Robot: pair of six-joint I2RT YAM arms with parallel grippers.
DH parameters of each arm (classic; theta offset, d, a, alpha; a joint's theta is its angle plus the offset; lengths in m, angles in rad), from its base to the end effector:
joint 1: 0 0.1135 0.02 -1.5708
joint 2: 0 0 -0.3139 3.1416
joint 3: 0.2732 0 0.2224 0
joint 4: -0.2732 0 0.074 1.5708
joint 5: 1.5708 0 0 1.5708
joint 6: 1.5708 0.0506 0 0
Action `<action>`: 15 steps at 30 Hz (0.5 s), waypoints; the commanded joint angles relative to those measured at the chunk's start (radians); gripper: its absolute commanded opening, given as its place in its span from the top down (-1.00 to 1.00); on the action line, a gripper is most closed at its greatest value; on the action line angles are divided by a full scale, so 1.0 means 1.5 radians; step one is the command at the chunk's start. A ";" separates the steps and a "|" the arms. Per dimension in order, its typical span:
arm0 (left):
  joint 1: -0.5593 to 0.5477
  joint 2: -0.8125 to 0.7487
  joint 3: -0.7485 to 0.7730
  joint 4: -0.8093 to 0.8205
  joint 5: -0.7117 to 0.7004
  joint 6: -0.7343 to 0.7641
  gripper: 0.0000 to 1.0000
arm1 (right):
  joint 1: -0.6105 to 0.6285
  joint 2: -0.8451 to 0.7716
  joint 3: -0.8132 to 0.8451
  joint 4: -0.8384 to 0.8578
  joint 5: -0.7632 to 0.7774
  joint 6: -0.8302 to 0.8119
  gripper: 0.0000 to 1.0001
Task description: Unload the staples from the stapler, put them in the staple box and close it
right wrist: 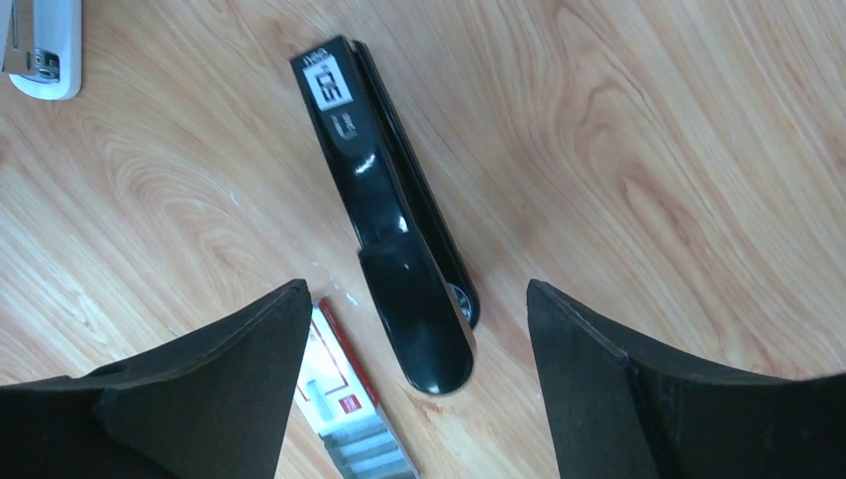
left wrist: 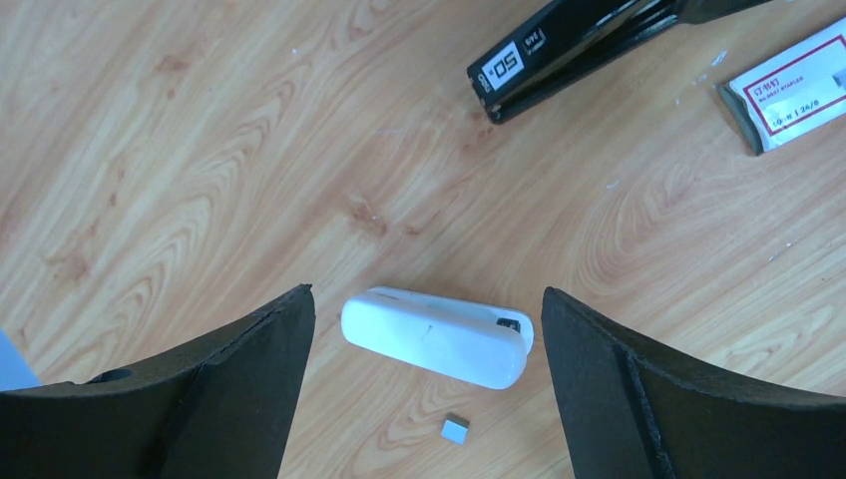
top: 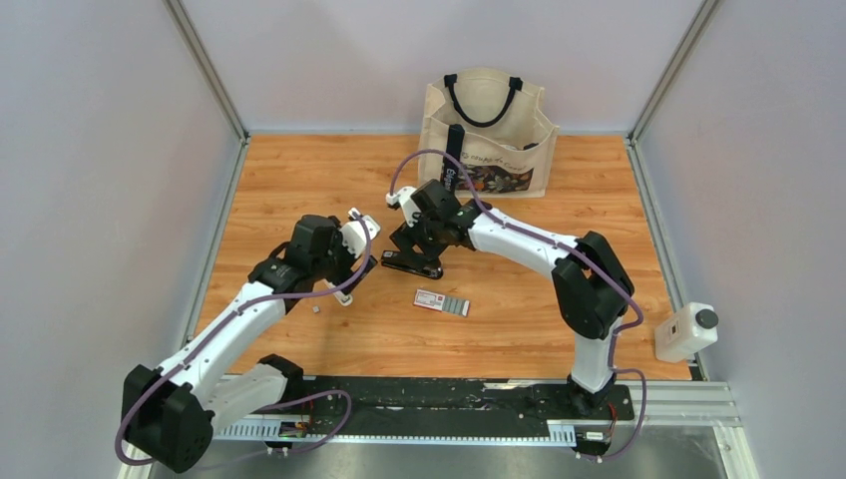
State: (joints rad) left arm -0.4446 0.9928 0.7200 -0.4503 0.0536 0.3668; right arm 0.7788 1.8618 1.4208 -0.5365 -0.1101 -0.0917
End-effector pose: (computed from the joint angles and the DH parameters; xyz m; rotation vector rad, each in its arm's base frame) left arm 0.1471 -0.0731 0.2941 0.9311 2.0973 -0.1017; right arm 0.2800 0.2841 0.2740 -1.1317 2.3304 0.4011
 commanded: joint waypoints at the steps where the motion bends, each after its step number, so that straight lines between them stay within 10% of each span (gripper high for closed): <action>1: 0.006 0.016 0.019 -0.018 0.006 -0.036 -0.84 | 0.025 0.043 0.062 -0.029 0.034 -0.029 -0.64; 15: 0.118 0.011 0.052 -0.030 0.138 -0.074 -0.83 | 0.027 0.097 0.101 -0.055 0.050 -0.045 -0.23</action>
State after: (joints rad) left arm -0.2680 1.0210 0.7670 -0.4908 0.1852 0.2829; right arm 0.8211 1.9892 1.5143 -0.6060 -0.0505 -0.1360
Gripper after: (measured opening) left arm 0.916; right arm 0.673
